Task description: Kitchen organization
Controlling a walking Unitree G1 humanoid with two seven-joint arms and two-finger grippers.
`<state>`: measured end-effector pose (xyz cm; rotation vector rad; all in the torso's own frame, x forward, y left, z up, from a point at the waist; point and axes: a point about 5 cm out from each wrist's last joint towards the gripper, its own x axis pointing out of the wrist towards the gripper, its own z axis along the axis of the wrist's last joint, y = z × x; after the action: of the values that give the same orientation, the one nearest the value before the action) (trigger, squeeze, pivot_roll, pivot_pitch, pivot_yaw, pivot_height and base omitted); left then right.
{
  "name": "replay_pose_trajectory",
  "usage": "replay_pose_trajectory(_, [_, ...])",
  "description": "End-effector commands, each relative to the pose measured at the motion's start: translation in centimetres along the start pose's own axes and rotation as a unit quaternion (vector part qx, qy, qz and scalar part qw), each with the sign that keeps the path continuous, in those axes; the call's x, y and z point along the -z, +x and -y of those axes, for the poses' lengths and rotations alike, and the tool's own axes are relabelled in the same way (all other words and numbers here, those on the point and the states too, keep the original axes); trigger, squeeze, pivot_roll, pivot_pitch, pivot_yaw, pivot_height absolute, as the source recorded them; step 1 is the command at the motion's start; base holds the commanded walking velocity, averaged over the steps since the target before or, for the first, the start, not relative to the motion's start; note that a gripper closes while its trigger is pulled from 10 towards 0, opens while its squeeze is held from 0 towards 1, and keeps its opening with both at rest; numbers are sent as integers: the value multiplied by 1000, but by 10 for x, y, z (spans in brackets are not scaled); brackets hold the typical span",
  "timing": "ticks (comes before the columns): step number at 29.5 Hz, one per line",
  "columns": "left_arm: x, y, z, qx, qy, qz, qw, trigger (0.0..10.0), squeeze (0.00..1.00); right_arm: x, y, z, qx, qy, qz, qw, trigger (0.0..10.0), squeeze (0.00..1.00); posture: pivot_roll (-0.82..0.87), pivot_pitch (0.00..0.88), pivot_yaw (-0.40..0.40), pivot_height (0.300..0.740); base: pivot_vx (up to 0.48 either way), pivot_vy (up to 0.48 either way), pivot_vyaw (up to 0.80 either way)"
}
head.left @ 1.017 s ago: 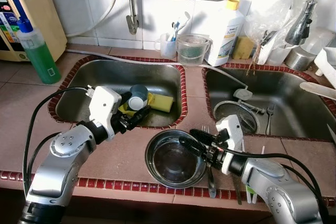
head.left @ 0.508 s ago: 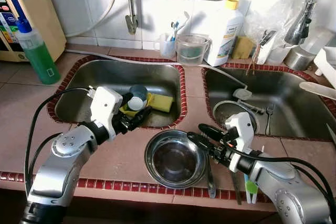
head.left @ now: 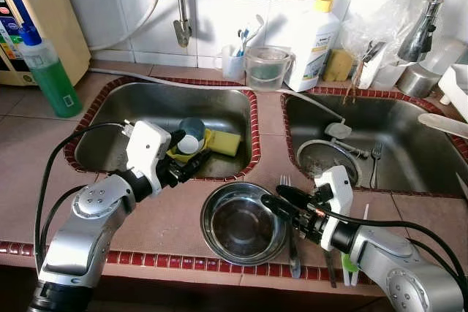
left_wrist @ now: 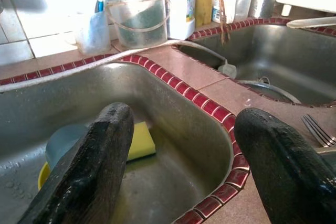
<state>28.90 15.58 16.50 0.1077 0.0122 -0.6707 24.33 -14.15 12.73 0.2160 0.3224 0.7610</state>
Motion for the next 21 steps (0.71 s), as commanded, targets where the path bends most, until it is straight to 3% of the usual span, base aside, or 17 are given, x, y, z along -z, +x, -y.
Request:
replay_pose_trajectory(1, [-7,2,3,10,5,11,1000,10000,0,-6,-2,0,3,-3,10,1000,10000,0,-49,63,3,740,0,0,0])
replay_pose_trajectory(6, [2,-5,11,55,24,-16,998,10000,0,-4,-3,3,15,0,10,1000,10000,0,-53,68,4,740,0,0,0])
replay_pose_trajectory(14, [7,-25,-7,66,52,-56,995,10000,0,-3,-4,3,11,14,5,1000,10000,0,-45,76,5,740,0,0,0])
replay_pose_trajectory(21, [2,-26,-2,84,54,-52,994,10000,0,1,-3,5,14,46,4,999,10000,0,-43,77,6,740,0,0,0])
